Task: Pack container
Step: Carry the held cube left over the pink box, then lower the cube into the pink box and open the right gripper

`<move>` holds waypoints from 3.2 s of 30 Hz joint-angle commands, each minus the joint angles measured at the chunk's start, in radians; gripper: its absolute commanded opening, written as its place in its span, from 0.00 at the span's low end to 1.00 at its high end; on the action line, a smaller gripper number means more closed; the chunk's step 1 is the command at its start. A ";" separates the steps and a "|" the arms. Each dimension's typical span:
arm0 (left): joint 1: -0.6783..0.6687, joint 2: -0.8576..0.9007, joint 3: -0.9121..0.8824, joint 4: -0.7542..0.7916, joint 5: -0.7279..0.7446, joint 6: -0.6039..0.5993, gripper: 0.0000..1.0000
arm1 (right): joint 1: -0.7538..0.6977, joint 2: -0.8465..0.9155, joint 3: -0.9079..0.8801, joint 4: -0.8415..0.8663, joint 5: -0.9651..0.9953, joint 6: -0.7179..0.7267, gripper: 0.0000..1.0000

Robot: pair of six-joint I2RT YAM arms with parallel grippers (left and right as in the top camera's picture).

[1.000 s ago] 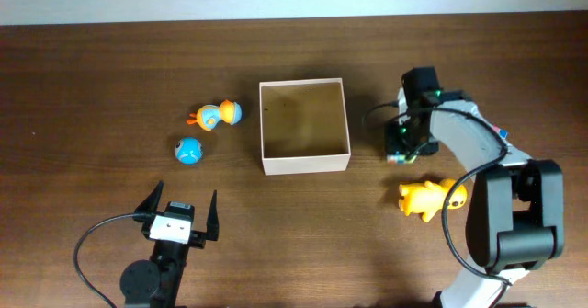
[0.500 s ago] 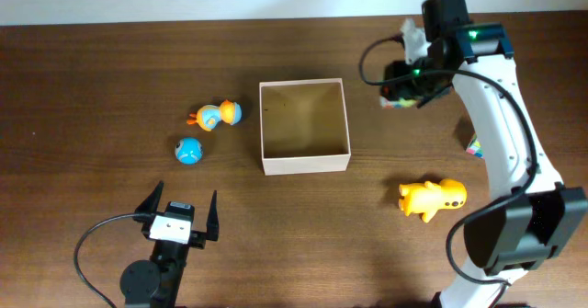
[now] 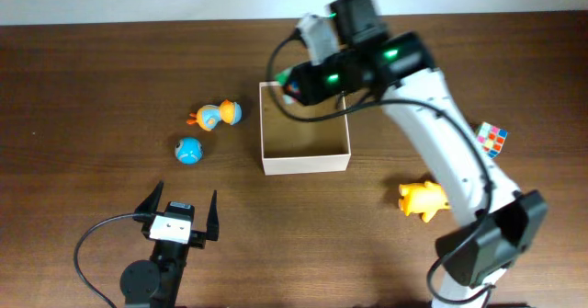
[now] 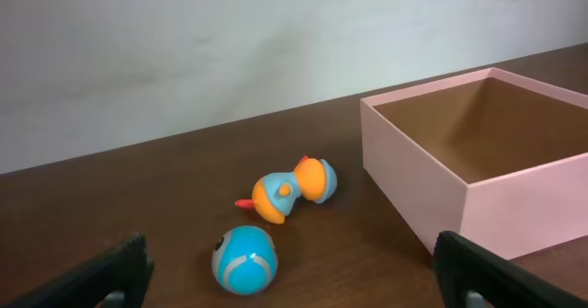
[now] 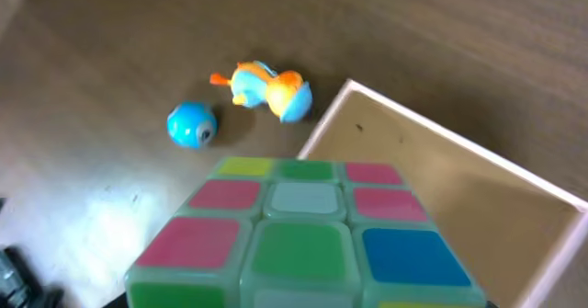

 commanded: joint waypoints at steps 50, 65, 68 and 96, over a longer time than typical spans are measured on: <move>0.005 -0.010 -0.007 0.000 -0.004 0.013 0.99 | 0.135 0.351 0.014 0.223 0.491 0.404 0.44; 0.005 -0.010 -0.007 0.000 -0.004 0.013 0.99 | 0.134 0.356 0.014 0.237 0.491 0.398 0.68; 0.005 -0.010 -0.007 0.000 -0.004 0.013 0.99 | 0.134 0.356 0.014 0.236 0.487 0.381 0.68; 0.005 -0.010 -0.007 0.000 -0.004 0.013 0.99 | 0.048 0.405 0.012 0.148 0.509 0.380 0.19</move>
